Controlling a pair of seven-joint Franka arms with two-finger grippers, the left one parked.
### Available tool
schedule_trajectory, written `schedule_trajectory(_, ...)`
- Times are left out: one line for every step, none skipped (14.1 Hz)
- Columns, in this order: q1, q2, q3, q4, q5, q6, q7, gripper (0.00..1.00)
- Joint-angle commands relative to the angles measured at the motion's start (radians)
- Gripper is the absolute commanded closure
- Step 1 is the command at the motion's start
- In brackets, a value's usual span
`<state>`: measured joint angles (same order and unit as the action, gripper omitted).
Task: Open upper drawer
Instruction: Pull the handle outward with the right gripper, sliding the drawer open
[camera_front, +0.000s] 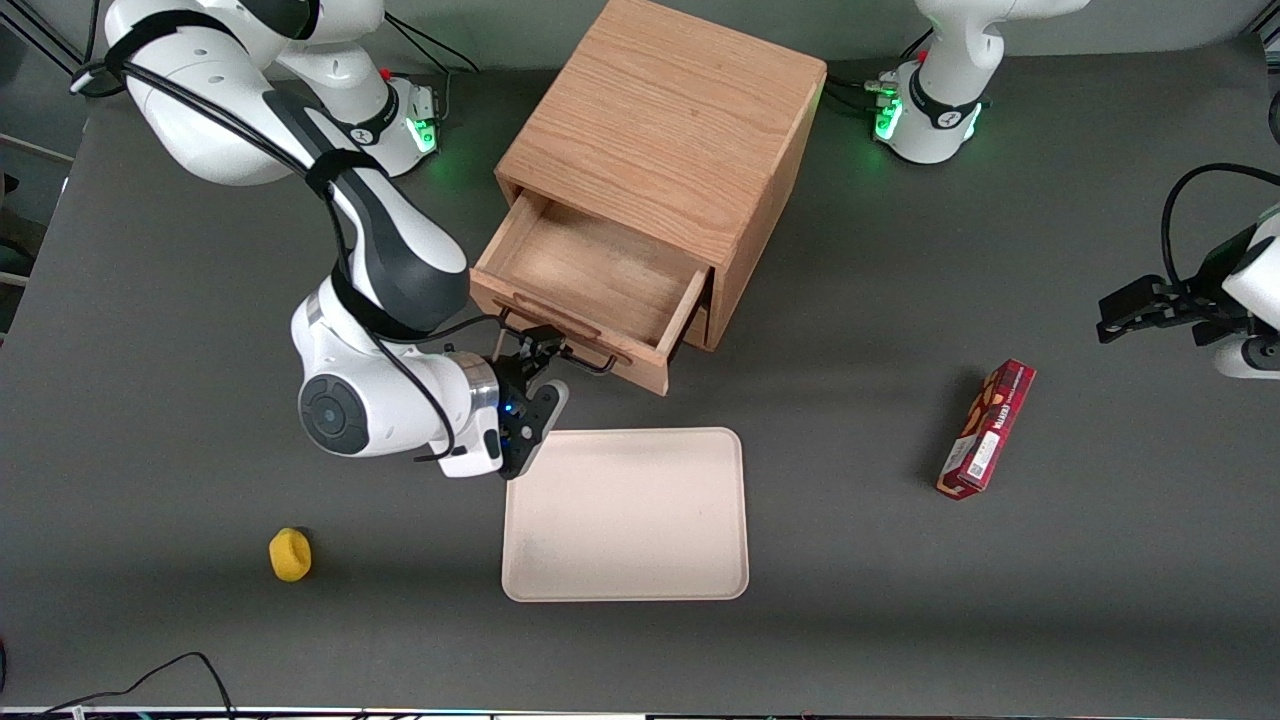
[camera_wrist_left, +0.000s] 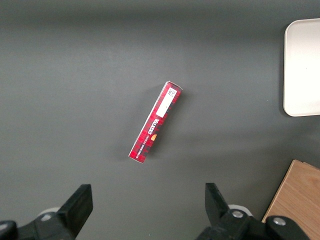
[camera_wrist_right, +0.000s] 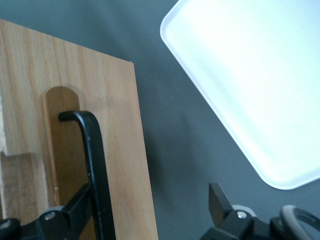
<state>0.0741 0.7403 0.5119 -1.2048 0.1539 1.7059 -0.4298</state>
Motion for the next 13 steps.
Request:
schedule_trajectory(0.013, 0.045, -0.012, 0.076, -0.056, -0.023, 0.008, 0.0)
schedule_trajectory(0.016, 0.06, -0.013, 0.096, -0.057, -0.023, 0.008, 0.0)
schedule_trajectory(0.016, 0.068, -0.015, 0.111, -0.059, -0.023, 0.006, 0.0)
schedule_trajectory(0.018, 0.083, -0.013, 0.129, -0.083, -0.023, 0.002, 0.0)
schedule_trajectory(0.018, 0.096, -0.013, 0.148, -0.111, -0.023, -0.029, 0.0)
schedule_trajectory(0.018, 0.105, -0.015, 0.162, -0.119, -0.023, -0.058, 0.0)
schedule_trajectory(0.018, 0.112, -0.018, 0.177, -0.12, -0.023, -0.061, 0.0)
schedule_trajectory(0.018, 0.113, -0.039, 0.185, -0.119, -0.023, -0.064, 0.0)
schedule_trajectory(0.018, 0.113, -0.049, 0.189, -0.12, -0.023, -0.064, 0.0)
schedule_trajectory(0.018, 0.114, -0.053, 0.195, -0.12, -0.023, -0.076, 0.0)
schedule_trajectory(0.018, 0.114, -0.076, 0.208, -0.12, -0.023, -0.111, 0.0)
schedule_trajectory(0.018, 0.114, -0.094, 0.212, -0.12, -0.023, -0.138, 0.0)
schedule_trajectory(0.018, 0.114, -0.102, 0.215, -0.12, -0.023, -0.144, 0.0)
